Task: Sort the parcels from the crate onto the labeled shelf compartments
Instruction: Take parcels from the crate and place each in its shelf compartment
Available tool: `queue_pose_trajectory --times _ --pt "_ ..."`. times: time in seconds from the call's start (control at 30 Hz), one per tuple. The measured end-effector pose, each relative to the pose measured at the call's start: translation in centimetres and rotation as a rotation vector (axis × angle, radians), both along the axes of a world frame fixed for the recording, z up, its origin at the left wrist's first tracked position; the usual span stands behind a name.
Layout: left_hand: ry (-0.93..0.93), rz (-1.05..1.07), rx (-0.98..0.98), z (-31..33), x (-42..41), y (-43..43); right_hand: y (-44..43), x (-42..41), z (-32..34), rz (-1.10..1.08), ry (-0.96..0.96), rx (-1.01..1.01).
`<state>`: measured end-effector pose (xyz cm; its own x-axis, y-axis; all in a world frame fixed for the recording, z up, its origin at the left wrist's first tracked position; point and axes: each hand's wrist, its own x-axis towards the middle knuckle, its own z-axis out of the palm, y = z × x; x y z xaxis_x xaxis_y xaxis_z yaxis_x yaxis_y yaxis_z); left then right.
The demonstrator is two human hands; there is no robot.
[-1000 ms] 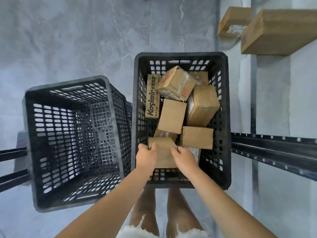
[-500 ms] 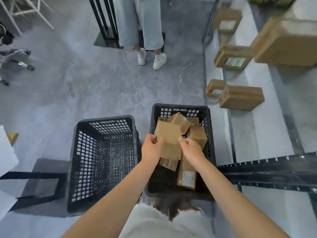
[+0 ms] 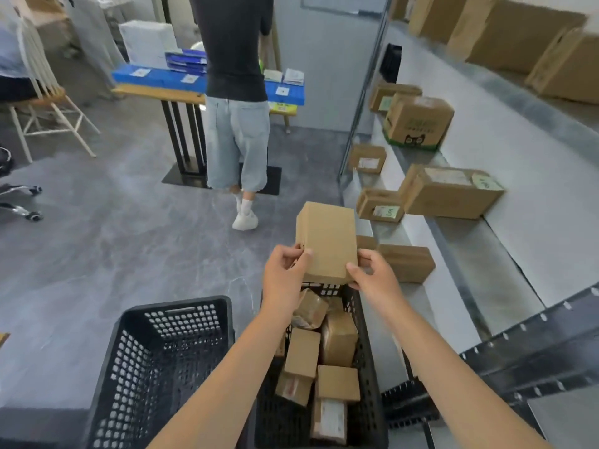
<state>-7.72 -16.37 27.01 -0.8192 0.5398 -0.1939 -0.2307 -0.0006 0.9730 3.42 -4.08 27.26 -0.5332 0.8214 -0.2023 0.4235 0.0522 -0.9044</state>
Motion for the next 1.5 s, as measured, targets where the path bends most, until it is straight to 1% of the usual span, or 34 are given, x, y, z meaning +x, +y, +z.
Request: queue_pose_trajectory --times 0.17,0.3,0.47,0.6,0.77,0.93,1.03,1.1,1.2,1.27,1.37,1.4,1.5 --pt "0.041 0.06 0.065 2.0 -1.1 -0.6 -0.1 -1.1 1.7 0.084 0.069 0.03" --pt "0.081 0.093 0.084 3.0 -1.8 -1.2 -0.1 -1.8 3.1 0.046 0.157 -0.013" --pt "0.144 0.047 0.134 4.1 -2.0 -0.9 0.5 -2.1 4.5 0.011 0.259 -0.048" --pt "0.136 0.032 0.158 4.5 -1.9 -0.2 1.8 -2.0 4.6 0.005 0.266 -0.1" --pt "0.134 -0.017 0.132 4.8 -2.2 0.8 3.3 -1.6 5.7 0.08 0.263 -0.226" --pt "0.221 -0.041 0.136 5.0 -2.8 1.6 3.2 -1.0 6.3 0.099 0.253 -0.12" --pt "0.324 -0.047 0.07 5.0 -3.2 2.0 3.2 -0.7 6.7 0.083 0.254 -0.056" --pt "0.353 -0.047 0.043 5.2 -3.2 2.2 3.2 -0.7 6.8 0.072 0.252 -0.038" --pt "0.29 -0.132 0.034 5.8 -2.7 2.5 3.0 -0.9 7.0 0.056 0.244 -0.016" --pt "0.271 -0.204 -0.009 5.9 -2.5 2.7 2.6 -0.9 7.2 0.049 0.241 0.012" --pt "0.231 -0.226 -0.039 5.6 -2.6 2.3 2.3 -0.9 7.2 0.07 0.246 0.036" --pt "0.207 -0.216 -0.032 5.6 -2.7 2.1 2.2 -0.9 7.1 0.074 0.265 0.011" --pt "0.185 -0.218 -0.006 6.0 -2.8 1.5 2.1 -1.2 6.7 0.021 0.373 -0.182"
